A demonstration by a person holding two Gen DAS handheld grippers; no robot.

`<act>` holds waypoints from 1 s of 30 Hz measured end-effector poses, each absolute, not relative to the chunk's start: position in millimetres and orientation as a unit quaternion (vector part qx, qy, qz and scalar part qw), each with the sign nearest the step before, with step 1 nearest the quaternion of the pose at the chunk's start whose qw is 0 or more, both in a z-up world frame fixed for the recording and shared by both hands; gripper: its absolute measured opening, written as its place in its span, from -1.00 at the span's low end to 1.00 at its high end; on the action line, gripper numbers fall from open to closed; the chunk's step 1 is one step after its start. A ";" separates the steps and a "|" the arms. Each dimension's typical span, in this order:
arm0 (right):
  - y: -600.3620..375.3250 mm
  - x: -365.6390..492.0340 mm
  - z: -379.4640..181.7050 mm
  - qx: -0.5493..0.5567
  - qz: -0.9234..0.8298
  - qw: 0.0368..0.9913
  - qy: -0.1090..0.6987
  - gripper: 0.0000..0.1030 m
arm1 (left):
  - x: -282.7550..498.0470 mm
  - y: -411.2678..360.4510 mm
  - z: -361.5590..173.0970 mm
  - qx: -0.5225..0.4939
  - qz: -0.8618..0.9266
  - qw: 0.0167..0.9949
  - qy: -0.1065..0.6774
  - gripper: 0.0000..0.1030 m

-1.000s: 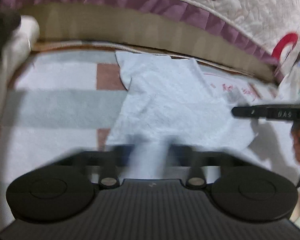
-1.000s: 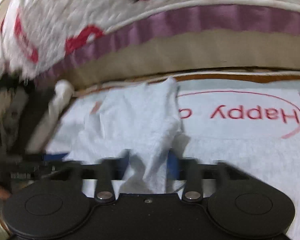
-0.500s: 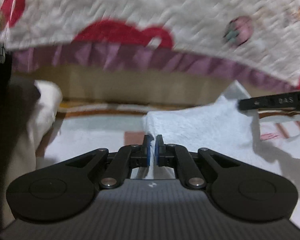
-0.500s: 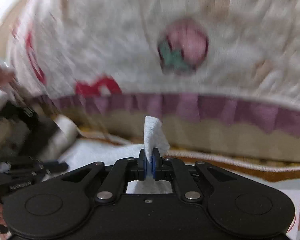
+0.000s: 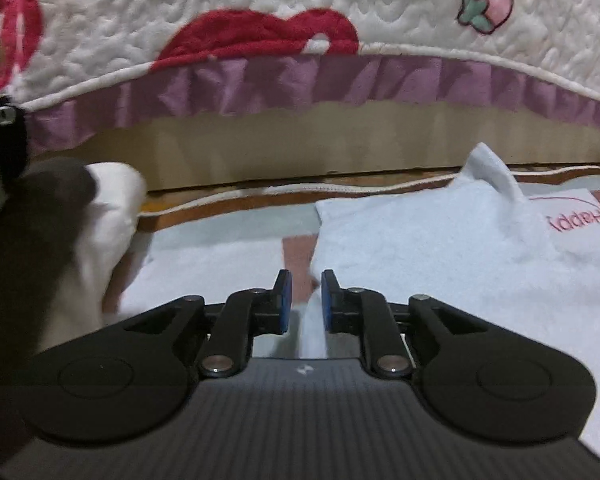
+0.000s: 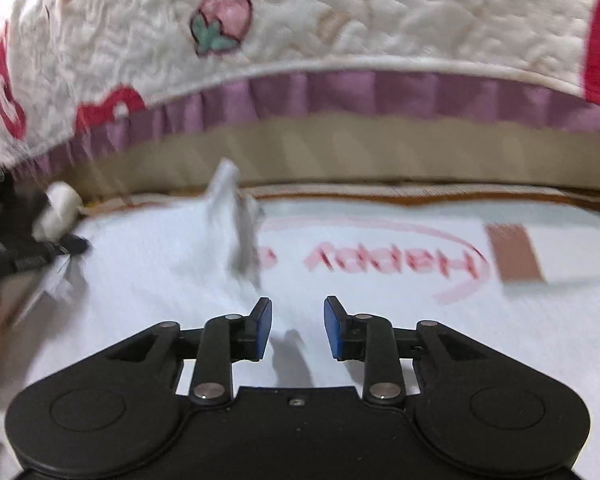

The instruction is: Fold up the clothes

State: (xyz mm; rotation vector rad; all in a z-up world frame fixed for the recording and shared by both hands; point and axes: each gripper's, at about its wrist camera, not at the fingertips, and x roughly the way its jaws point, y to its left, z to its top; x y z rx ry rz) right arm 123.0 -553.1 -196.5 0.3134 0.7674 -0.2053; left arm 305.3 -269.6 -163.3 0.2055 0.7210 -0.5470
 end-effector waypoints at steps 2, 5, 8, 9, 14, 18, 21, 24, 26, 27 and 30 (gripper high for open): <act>-546.8 99.4 -195.7 0.165 -0.110 0.910 0.364 -0.35 | 288.7 -248.3 -149.0 0.070 -0.288 0.887 0.353 -0.12; -536.4 60.7 -194.5 0.201 -0.105 0.910 0.348 -0.29 | 252.1 -211.8 -136.6 0.052 -0.322 0.867 0.377 -0.02; -523.4 24.0 -200.2 0.207 -0.099 0.909 0.348 -0.25 | 217.1 -186.2 -138.4 0.044 -0.317 0.857 0.404 -0.02; -517.5 14.0 -204.1 0.200 -0.102 0.907 0.355 -0.25 | 205.2 -178.7 -141.7 0.038 -0.324 0.852 0.410 -0.02; -490.8 -14.1 -226.7 0.136 -0.125 0.908 0.375 -0.21 | 165.7 -159.2 -162.5 0.024 -0.297 0.840 0.454 0.12; -482.1 -17.8 -231.2 0.105 -0.137 0.912 0.373 -0.11 | 155.6 -155.1 -177.2 0.021 -0.271 0.840 0.469 0.17; -477.5 -18.2 -232.5 0.087 -0.145 0.914 0.370 -0.09 | 151.2 -153.3 -181.4 0.008 -0.268 0.842 0.469 -0.58; -473.2 -20.1 -234.4 0.071 -0.153 0.916 0.363 -0.06 | 143.8 -155.3 -160.9 0.025 -0.285 0.861 0.420 -0.84; -468.0 -22.6 -235.6 0.064 -0.162 0.918 0.357 -0.03 | 140.1 -148.4 -145.3 0.029 -0.281 0.874 0.395 -0.84; -466.3 -23.7 -235.3 0.065 -0.165 0.917 0.357 -0.02 | 140.6 -143.1 -142.1 0.018 -0.280 0.875 0.394 -0.84; -467.2 -26.7 -235.4 0.069 -0.164 0.918 0.355 0.01 | 148.5 -132.8 -160.9 -0.019 -0.266 0.858 0.440 -0.83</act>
